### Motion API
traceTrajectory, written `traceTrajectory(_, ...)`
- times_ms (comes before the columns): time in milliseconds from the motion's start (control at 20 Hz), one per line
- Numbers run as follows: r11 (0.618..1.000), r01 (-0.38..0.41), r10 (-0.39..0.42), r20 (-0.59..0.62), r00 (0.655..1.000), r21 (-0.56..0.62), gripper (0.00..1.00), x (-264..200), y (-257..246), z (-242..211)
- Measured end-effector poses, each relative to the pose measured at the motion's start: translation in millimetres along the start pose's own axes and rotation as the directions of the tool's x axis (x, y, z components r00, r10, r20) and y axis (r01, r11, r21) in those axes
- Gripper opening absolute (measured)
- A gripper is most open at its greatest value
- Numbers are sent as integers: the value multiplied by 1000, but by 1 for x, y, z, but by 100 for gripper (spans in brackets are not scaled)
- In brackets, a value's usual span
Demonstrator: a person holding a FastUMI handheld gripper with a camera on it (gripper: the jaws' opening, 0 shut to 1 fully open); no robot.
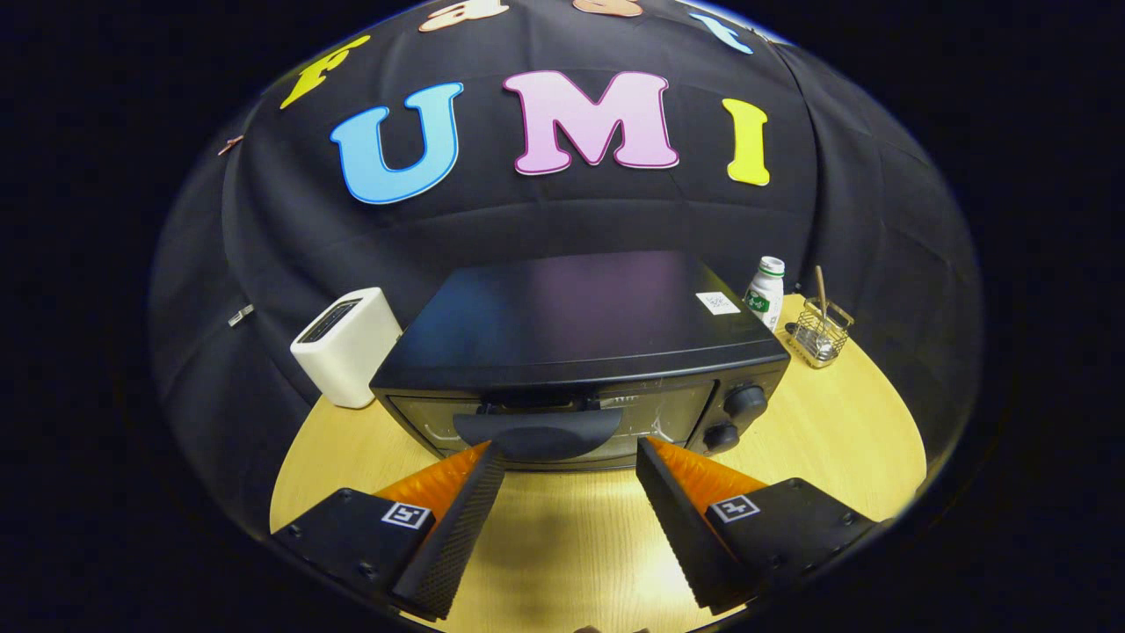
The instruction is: Open the toaster oven, put the food inside, and close the toaster oven door.
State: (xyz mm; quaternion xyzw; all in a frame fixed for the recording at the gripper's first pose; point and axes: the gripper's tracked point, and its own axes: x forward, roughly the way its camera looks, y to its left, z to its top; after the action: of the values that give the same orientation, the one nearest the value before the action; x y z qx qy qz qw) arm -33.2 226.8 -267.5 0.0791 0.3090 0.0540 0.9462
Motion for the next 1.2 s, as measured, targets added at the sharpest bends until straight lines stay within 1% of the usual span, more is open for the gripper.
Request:
traceTrajectory(250, 999, -40, 42, 71, 997, -31, 99, -24, -2, 26)
traceTrajectory(400, 997, -47, 56, 154, 986, -66, 99, -48, -9, 59)
traceTrajectory(600, 995, -50, 70, 261, 963, -82, 99, -85, -23, 106)
traceTrajectory(800, 996, -30, 57, 335, 941, -84, 98, -114, -50, 145)
traceTrajectory(950, 998, -3, 29, 382, 924, -67, 99, -134, -76, 170)
traceTrajectory(1200, 995, 61, -17, 478, 878, -77, 98, -166, -112, 199)
